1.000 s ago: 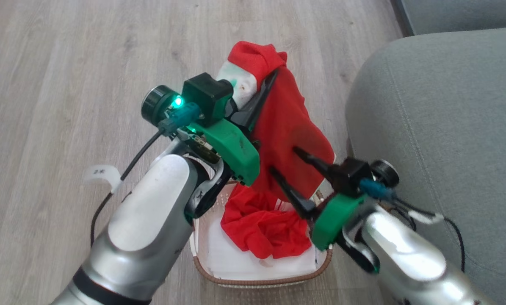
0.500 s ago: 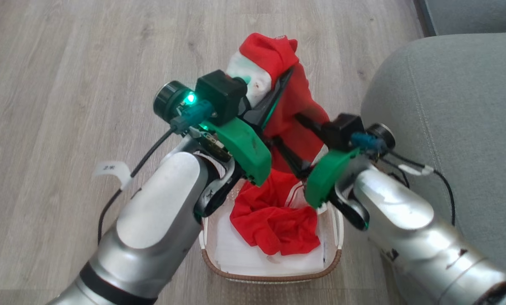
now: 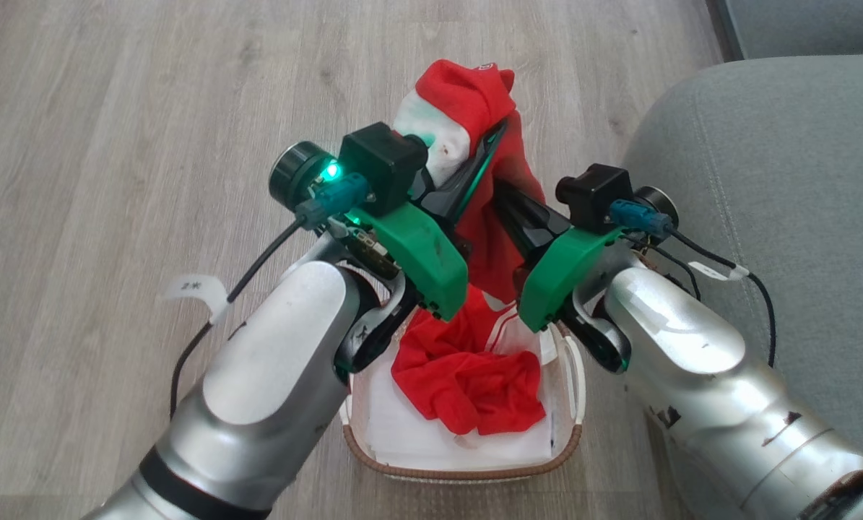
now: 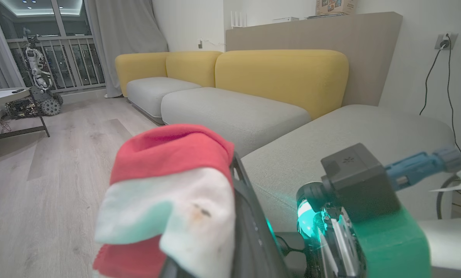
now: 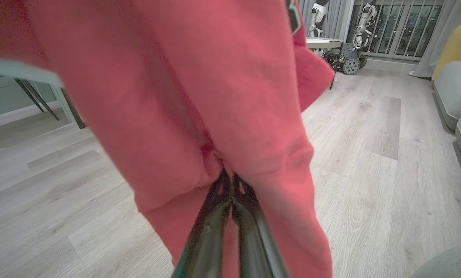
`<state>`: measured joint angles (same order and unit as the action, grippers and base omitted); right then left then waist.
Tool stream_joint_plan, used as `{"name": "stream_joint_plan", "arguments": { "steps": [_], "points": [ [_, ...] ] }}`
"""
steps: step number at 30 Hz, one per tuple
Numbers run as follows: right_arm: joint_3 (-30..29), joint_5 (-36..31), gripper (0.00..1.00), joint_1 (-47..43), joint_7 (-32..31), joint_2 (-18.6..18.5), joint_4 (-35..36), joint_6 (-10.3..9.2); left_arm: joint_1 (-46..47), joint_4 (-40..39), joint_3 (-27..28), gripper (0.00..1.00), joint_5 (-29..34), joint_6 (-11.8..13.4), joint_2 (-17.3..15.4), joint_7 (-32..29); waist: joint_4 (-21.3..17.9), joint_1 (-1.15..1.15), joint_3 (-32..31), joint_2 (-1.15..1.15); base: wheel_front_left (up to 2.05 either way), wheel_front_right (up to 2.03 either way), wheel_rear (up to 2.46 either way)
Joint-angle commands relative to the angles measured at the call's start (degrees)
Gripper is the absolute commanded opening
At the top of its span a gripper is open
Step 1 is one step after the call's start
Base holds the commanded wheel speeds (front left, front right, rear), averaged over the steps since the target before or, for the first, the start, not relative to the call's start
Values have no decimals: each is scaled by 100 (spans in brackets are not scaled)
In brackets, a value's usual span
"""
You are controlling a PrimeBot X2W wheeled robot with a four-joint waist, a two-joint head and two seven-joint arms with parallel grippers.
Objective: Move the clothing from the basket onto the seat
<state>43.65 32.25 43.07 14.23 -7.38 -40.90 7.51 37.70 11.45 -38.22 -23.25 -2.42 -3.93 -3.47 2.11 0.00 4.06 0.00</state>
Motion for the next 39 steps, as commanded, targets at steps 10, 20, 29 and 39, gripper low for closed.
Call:
{"name": "stream_joint_plan", "arguments": {
  "steps": [10, 20, 29, 39],
  "points": [
    [-95, 11, 0, -59, 76, 1, 445, -2, 303, -107, 217, 0, -97, 100, -181, 37, -92, 0, -94, 0, 0, 0, 0],
    [-857, -246, 0, -629, 76, -248, 1214, -2, 61, -13, 273, 0, -156, 171, -408, 84, -214, 0, -178, 0, 0, 0, 0],
    [-1542, -515, 0, -1261, 76, -508, 2071, -2, -161, -121, 133, 35, -180, 180, -475, 58, -416, 0, -233, 0, 0, 0, 0],
    [-2146, -683, 0, -1660, 76, -717, 2745, -2, -323, -256, -55, 100, -178, 154, -509, 33, -794, 0, -239, 0, 0, 0, 0]
  ]
}}
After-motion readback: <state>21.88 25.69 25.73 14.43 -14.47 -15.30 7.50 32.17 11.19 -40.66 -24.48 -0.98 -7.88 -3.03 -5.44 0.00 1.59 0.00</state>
